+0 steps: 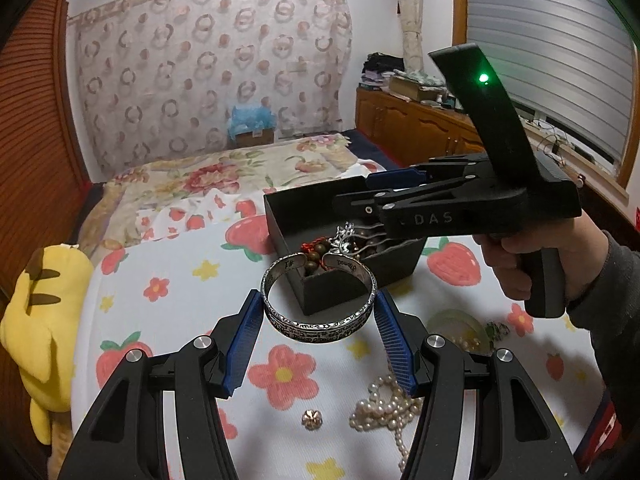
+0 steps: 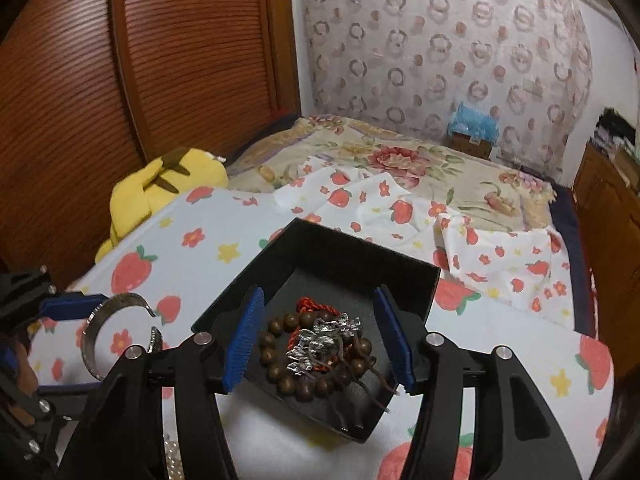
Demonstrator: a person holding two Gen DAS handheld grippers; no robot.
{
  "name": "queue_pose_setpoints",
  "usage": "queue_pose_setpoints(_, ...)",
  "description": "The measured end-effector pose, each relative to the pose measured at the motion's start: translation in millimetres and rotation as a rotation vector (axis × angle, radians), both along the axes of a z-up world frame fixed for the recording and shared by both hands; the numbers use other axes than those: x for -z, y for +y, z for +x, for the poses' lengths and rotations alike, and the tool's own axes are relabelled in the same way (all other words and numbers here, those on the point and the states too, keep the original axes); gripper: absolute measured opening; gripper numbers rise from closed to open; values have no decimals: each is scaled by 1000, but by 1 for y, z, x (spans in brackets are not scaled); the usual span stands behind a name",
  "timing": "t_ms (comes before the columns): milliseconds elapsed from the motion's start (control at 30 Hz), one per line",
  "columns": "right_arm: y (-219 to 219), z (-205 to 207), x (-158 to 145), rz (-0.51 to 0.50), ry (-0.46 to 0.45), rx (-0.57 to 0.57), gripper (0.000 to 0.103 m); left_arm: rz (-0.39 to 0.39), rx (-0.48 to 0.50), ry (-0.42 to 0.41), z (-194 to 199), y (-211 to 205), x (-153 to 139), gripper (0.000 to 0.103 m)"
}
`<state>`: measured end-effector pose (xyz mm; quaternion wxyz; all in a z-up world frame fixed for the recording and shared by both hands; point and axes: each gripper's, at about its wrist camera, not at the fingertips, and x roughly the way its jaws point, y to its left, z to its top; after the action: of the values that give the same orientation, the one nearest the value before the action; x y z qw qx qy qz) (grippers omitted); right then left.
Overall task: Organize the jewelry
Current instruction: 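Carry the hair comb into the black box and open the right gripper while the left carries the bangle, then lower the silver bangle into the black box and open the left gripper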
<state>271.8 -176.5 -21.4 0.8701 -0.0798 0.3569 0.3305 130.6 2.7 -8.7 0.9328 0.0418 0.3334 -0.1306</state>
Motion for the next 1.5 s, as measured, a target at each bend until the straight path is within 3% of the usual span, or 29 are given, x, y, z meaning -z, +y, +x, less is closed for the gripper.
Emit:
queue_pose_setpoints(467,-67,-20,-10,56,-11,104,61,29,4,0,49,-29,-2,55)
queue_pose_setpoints(967,-99,-56,9,31,-18,95,61,54,-4,37,85,-47,12,57)
queue_pose_setpoints(1067,-100,-64,15,33,-13,85,61,45,-9,27,81,-45,11,63)
queue_pose_setpoints(1267,-94,-81,29,17,12,35,61,53,3,14,61,-41,6,65)
queue_pose_setpoints(1367,-89,-87,38,4,38,5,54,60,6,8,45,-36,7,72)
queue_pose_setpoints(1500,-81,-96,53,-33,75,-33,44,42,3,31,29,-27,13,73)
